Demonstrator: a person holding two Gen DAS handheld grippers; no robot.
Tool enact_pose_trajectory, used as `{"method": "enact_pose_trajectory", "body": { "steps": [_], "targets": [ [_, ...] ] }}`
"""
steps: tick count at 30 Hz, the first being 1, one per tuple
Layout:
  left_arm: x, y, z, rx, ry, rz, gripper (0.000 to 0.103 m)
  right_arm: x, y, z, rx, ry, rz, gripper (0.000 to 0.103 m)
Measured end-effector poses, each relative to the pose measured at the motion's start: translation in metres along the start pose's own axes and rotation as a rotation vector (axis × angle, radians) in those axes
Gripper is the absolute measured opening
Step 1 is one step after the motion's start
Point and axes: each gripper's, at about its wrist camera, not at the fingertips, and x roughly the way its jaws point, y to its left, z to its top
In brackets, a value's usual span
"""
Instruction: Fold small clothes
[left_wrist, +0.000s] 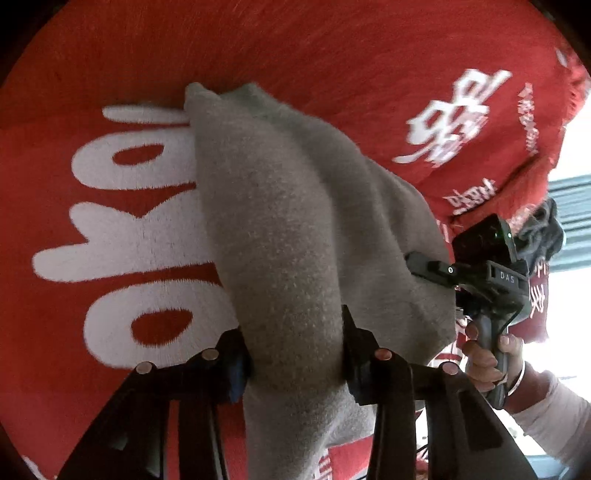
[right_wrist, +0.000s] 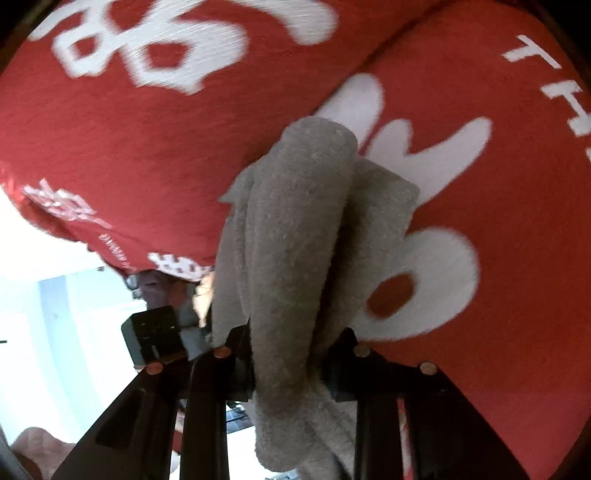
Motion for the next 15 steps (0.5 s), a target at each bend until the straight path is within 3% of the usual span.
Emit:
{"method": "enact_pose_trajectory", "body": {
  "steps": [7, 9, 12, 15],
  "targets": [
    [-0.058, 0.010, -0.047, 0.013, -0.043, 0.034, 0.042, 0.018, 0.042, -0.046, -0.038, 0.043, 0.088, 0.030],
    [-0.062, 0.021, -0.059, 0.008, -0.034, 0.065, 0.042, 0.026, 0.043, -0.053, -0.045, 0.067, 0.078, 0.030],
    [-0.055, 0.046, -0.076, -0.017, 0.008, 0.131, 0.042, 0.052, 0.036, -0.062, -0.053, 0.119, -0.016, 0.030],
    [-0.049, 0.063, -0.086, -0.038, 0.027, 0.192, 0.045, 0.071, 0.030, -0.067, -0.115, 0.162, -0.202, 0.030]
  ]
}}
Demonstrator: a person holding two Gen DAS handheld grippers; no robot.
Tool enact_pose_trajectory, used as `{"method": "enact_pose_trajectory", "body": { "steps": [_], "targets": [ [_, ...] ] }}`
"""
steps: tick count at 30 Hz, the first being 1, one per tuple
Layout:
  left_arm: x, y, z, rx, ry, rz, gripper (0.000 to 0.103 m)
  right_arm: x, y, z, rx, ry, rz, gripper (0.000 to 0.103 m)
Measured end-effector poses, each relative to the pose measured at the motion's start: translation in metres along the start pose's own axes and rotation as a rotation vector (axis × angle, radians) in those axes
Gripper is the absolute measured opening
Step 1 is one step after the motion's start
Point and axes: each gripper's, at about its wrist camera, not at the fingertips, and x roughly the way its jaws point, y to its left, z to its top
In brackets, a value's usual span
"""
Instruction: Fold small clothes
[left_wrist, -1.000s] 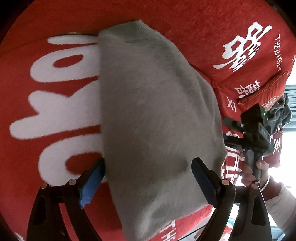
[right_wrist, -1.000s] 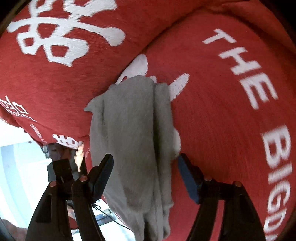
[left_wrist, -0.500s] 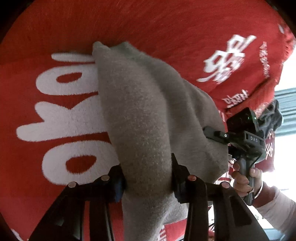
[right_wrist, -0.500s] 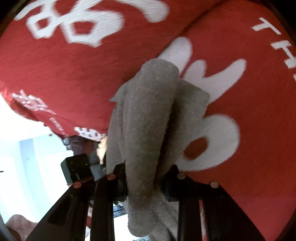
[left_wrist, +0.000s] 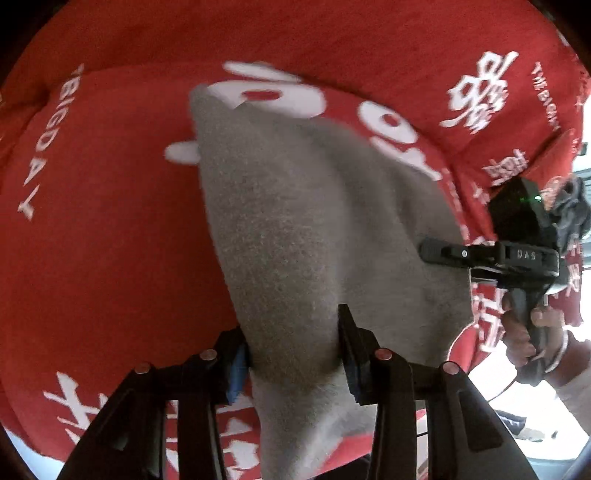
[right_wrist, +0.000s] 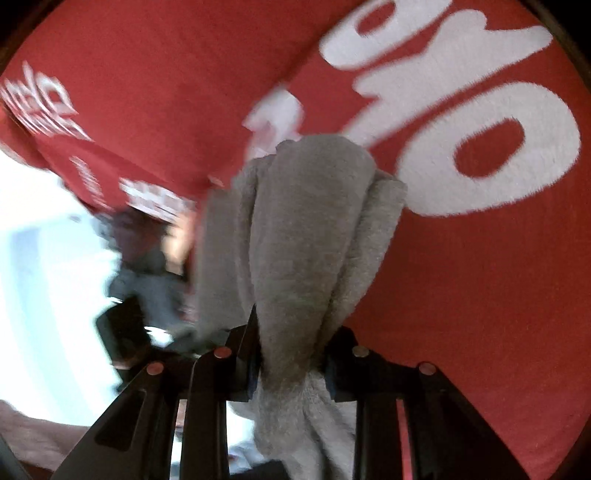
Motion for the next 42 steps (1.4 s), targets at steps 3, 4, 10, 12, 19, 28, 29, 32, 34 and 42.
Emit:
{"method": "enact_pose_trajectory", "body": {
  "steps": [3, 4, 10, 12, 19, 28, 29, 32, 34, 42],
  "targets": [
    [-0.011, 0.001, -0.003, -0.013, -0.024, 0.027, 0.053, -0.004, -0.003, -0.003, -0.018, -0.021, -0.174, 0.047],
    [-0.017, 0.001, -0.005, -0.006, -0.036, 0.069, 0.060, -0.011, -0.003, -0.005, -0.022, -0.044, -0.228, 0.054],
    [-0.043, -0.004, -0.010, -0.013, -0.082, 0.202, 0.072, -0.048, 0.018, -0.016, 0.053, -0.151, -0.342, 0.056],
    [-0.048, -0.005, -0.012, -0.013, -0.098, 0.241, 0.082, -0.054, 0.032, -0.024, 0.061, -0.170, -0.357, 0.060],
    [-0.055, -0.026, -0.012, -0.029, -0.115, 0.297, 0.099, -0.044, 0.075, -0.060, 0.001, -0.160, -0.461, 0.081],
    [-0.053, -0.034, -0.011, -0.025, -0.102, 0.373, 0.099, -0.027, 0.106, -0.078, -0.064, -0.177, -0.579, 0.103],
    [-0.053, -0.035, -0.012, -0.021, -0.099, 0.376, 0.099, -0.026, 0.107, -0.079, -0.062, -0.174, -0.590, 0.103],
    [-0.053, -0.035, -0.013, -0.014, -0.089, 0.385, 0.099, -0.024, 0.109, -0.080, -0.051, -0.175, -0.610, 0.103],
    [-0.053, -0.036, -0.015, -0.016, -0.086, 0.389, 0.099, -0.023, 0.109, -0.081, -0.046, -0.170, -0.617, 0.103],
    [-0.052, -0.035, -0.018, -0.016, -0.073, 0.407, 0.099, -0.020, 0.113, -0.084, -0.045, -0.185, -0.633, 0.103]
  ]
}}
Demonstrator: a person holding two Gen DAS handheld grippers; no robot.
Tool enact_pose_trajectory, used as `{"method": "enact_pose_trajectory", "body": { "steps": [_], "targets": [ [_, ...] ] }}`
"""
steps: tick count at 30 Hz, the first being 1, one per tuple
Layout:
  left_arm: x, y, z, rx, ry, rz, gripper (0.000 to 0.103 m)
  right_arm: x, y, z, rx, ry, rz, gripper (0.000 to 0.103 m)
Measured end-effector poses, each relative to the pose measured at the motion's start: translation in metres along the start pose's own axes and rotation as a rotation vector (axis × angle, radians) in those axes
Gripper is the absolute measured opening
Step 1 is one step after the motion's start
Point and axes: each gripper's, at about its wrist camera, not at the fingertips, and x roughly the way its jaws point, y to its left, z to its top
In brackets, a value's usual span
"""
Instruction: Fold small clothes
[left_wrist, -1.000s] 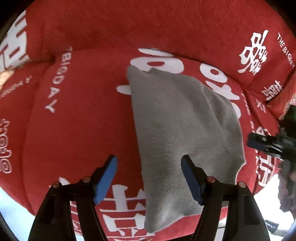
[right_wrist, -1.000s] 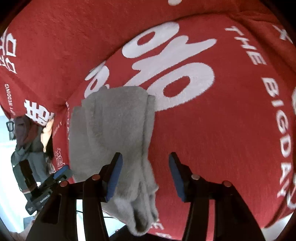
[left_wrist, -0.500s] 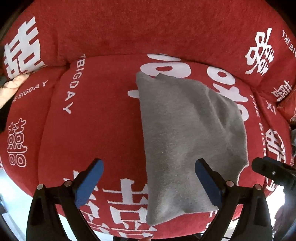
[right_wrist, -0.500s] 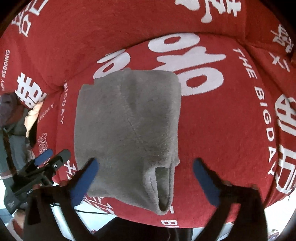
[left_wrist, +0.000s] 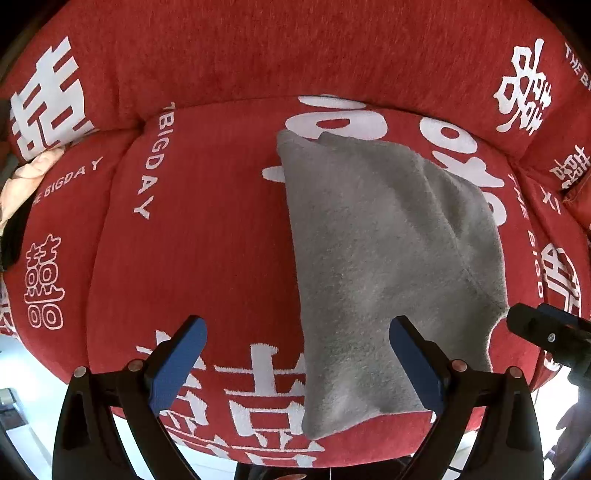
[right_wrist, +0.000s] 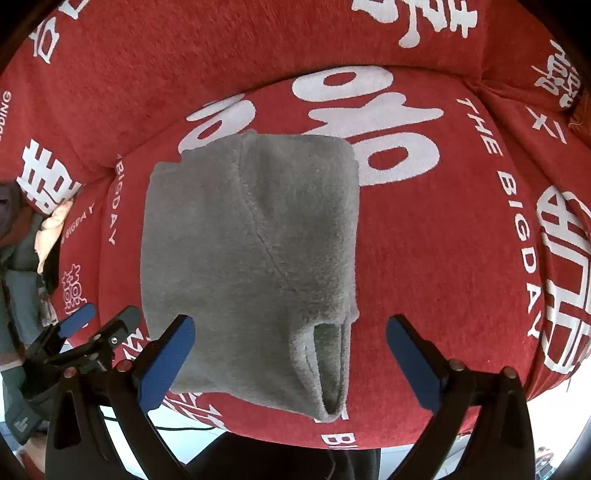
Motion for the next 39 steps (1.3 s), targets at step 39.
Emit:
{"method": "enact_pose_trajectory", "body": {
  "steps": [39],
  "targets": [
    [0.004, 0.006, 0.002, 0.010, 0.035, 0.043, 0.099, 0.005, 0.019, 0.004, -0.027, 0.023, -0.009, 0.103]
  ]
}}
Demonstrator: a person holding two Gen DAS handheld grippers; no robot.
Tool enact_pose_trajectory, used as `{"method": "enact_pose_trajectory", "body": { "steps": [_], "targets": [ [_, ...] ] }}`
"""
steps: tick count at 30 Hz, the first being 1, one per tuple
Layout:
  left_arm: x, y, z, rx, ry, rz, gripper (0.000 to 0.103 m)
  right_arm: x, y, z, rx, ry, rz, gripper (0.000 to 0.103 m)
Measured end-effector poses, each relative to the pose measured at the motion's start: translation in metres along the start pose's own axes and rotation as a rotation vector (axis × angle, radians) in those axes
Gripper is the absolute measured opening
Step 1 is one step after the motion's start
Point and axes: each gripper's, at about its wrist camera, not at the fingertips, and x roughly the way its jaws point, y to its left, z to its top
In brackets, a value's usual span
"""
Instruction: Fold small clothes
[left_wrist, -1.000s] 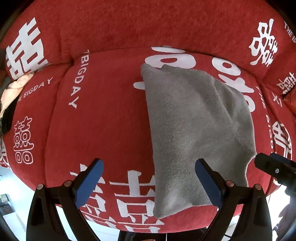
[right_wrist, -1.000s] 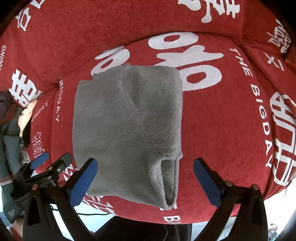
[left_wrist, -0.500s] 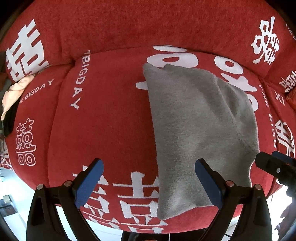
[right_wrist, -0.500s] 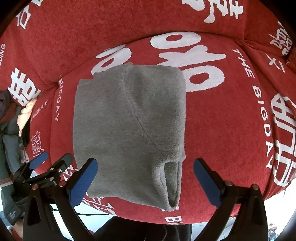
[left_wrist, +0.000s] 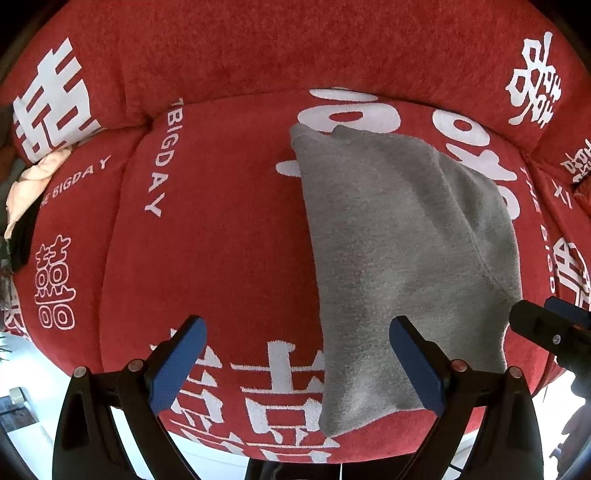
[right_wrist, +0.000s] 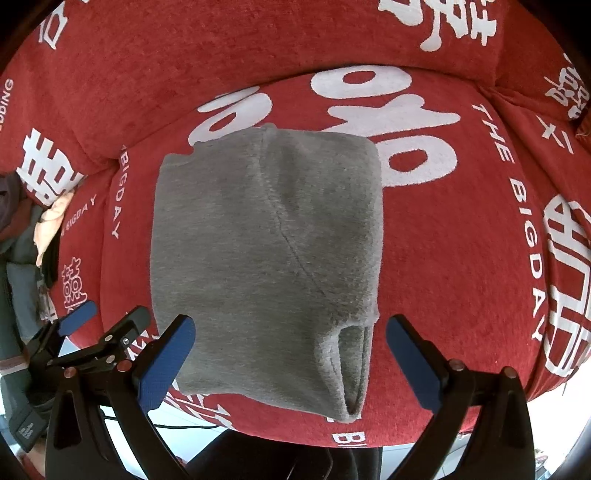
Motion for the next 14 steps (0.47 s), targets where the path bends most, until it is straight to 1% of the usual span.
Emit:
{"method": "enact_pose_trajectory", "body": {
  "steps": [7, 14],
  "targets": [
    [0.0015, 0.0009, -0.0011, -0.008, 0.007, -0.003, 0.099, -0.0001, 0.0025, -0.0010, -0.008, -0.001, -0.005, 0.103],
    [-0.0013, -0.0018, -0.0030, 0.004, -0.012, -0.009, 0.099, 0.0008, 0.0027, -0.0030, -0.009, 0.001, -0.004, 0.103]
  ]
}}
